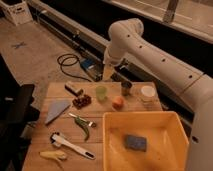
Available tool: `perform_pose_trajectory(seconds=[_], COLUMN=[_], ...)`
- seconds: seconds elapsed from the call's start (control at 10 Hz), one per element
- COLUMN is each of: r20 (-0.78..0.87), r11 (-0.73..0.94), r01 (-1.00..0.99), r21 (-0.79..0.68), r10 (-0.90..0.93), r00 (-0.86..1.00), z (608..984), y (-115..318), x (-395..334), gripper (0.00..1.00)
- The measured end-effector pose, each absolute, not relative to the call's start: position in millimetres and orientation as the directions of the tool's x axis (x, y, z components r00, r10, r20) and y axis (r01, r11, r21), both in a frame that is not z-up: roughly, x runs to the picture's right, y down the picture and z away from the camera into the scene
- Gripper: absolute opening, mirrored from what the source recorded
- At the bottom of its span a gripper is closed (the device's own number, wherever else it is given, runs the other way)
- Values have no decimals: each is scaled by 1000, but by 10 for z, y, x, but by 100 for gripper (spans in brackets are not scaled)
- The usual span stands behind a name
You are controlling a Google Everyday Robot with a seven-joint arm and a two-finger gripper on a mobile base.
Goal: Place eraser in metal cup
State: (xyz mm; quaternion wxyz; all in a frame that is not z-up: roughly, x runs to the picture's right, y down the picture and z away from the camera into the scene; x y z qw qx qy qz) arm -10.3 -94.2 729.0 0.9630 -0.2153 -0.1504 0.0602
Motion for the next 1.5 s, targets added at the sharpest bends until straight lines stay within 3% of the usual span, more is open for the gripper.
perform_pose_trajectory(seconds=[0.3,1.0,1.5], r20=[240,229,222], r11=[907,931,877], r01=[-54,-83,-150], r21=[-418,-355,-456], r10=[168,172,276], r00=[956,958,935], z=[7324,7330,7906], y=[-894,-1059,-940], x=[-533,-615,-860], gripper=[65,65,65])
